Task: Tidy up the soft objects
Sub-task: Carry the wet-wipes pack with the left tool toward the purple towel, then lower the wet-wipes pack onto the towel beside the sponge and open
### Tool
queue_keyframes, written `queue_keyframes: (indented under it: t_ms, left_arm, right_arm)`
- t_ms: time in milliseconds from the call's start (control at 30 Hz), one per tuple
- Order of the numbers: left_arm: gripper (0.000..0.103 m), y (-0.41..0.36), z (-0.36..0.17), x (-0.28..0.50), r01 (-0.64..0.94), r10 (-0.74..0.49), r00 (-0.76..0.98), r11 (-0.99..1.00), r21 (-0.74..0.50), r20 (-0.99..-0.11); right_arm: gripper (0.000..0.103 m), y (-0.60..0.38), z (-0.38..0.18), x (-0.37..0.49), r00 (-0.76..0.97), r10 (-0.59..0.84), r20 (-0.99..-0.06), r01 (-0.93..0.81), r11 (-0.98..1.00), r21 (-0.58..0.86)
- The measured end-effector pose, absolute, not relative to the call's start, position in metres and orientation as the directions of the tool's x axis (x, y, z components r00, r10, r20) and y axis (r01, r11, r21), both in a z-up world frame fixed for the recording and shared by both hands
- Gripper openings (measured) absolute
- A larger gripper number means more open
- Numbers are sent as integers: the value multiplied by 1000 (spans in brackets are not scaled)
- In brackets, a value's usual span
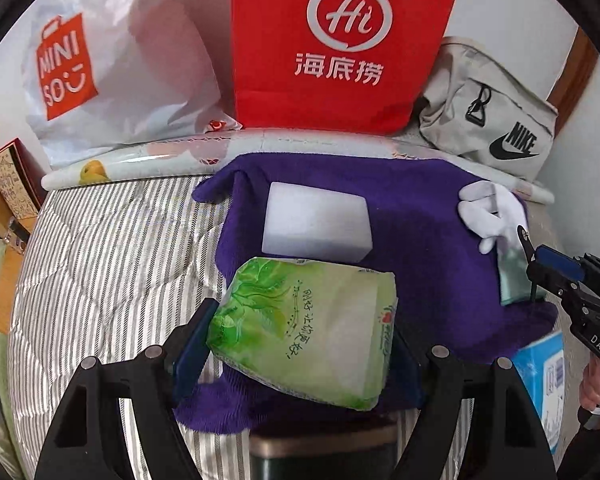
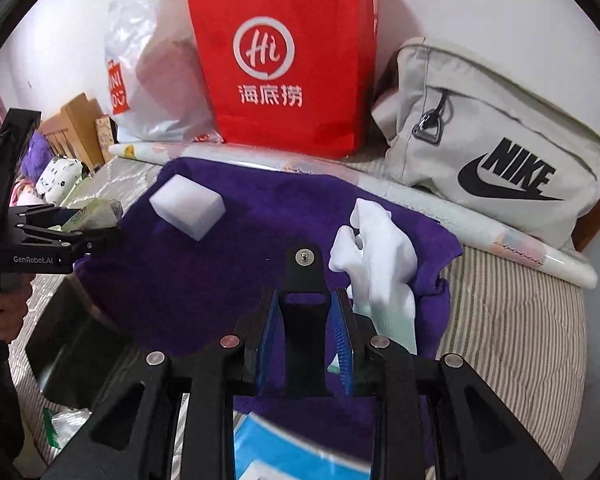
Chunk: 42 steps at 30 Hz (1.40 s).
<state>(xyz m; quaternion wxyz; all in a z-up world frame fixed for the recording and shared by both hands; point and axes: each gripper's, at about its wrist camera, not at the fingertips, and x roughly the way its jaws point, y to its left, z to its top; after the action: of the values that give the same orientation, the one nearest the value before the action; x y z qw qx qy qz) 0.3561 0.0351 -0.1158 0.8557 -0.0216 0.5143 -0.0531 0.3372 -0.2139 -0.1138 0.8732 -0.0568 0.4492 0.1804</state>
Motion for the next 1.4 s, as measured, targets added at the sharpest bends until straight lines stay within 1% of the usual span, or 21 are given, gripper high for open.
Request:
queue_keyframes:
  t_ms: [167, 433, 733, 767, 800, 833, 900, 933, 1033, 1300, 1400]
  left_arm:
    - [77, 31, -127, 373, 72, -85, 436, 996, -59, -896]
    - [77, 32, -132, 382, 79, -76, 418, 996, -47, -905]
    - [78, 32, -137, 391, 84, -88, 408, 995, -58, -909]
    - [81, 32, -138, 392, 88, -94, 402, 994, -64, -911]
    - [84, 32, -139, 393, 93, -102, 399, 993, -70, -911]
    - [85, 32, -140, 393, 98, -113, 394, 992, -81, -912]
    - [86, 32, -142, 393, 97, -123, 384, 991, -92, -915]
    - [86, 33, -142, 392, 95, -129, 382, 990, -100, -915]
    - [86, 36, -140, 387, 84, -144, 375, 989, -121, -916]
    - [86, 42, -124, 366, 63, -143, 388, 990, -129, -910]
    - [86, 40, -127, 360, 62, -151, 353, 988, -138, -924]
  right_arm:
    - [28, -211, -127, 350, 494, 238, -836, -359, 932, 54]
    - [28, -207, -144, 366, 439, 225, -870, -340, 938, 70]
    - [29, -199, -151, 373, 417, 223, -881, -336, 939, 78]
    - [32, -199, -152, 373, 412, 223, -883, -336, 938, 81]
    - [43, -199, -152, 374, 407, 223, -886, -335, 939, 82]
    - [55, -199, -152, 374, 409, 224, -884, -336, 938, 83]
    - [66, -200, -149, 371, 424, 228, -876, -339, 937, 80]
    - [68, -200, -146, 370, 434, 228, -872, -338, 938, 77]
    - [71, -202, -138, 366, 450, 229, -863, -331, 941, 77]
    - [71, -210, -116, 345, 475, 243, -846, -307, 946, 99]
    - [71, -212, -108, 330, 484, 255, -837, -305, 946, 112]
